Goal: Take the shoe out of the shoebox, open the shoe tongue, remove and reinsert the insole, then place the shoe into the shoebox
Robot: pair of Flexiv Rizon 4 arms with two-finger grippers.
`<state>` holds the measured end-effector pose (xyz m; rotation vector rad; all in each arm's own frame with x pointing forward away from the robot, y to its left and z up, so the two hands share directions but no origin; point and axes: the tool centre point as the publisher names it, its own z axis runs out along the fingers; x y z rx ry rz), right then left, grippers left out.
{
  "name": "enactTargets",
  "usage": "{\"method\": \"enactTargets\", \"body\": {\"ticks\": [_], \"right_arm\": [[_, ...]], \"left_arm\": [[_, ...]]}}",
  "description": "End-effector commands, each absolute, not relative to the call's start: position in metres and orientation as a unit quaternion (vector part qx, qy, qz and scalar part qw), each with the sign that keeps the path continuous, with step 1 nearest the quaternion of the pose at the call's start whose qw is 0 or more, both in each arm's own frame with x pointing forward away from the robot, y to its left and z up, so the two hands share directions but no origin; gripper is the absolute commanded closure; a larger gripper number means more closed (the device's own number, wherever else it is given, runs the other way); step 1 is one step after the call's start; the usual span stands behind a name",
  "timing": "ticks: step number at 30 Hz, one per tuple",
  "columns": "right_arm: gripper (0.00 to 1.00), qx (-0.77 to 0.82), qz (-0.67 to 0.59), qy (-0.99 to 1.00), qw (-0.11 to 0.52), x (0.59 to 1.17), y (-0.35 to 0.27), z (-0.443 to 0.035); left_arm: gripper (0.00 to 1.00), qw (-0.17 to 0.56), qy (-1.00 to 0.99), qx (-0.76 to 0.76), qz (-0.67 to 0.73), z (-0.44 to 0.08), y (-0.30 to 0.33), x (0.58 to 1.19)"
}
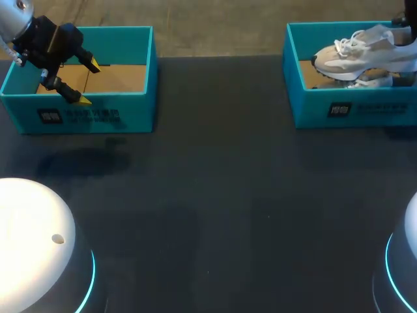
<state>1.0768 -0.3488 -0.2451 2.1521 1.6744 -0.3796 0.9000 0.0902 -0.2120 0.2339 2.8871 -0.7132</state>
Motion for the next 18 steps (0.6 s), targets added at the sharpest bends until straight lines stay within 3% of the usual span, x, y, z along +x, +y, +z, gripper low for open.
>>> {"method": "enactTargets", "body": {"ticks": [1, 18], "right_arm": [[1.00, 0.766, -0.133, 0.598, 0.194, 1.075, -0.348, -0.238], [1.00, 0.762, -0.136, 0.599, 0.207, 1.080, -0.349, -0.225]], "left_arm": [[0.00, 0.078, 0.965, 0.079, -0.237, -0.212, 0.091, 0.900], [0.00, 0.078, 0.965, 0.079, -0.237, -0.212, 0.091, 0.900]]}}
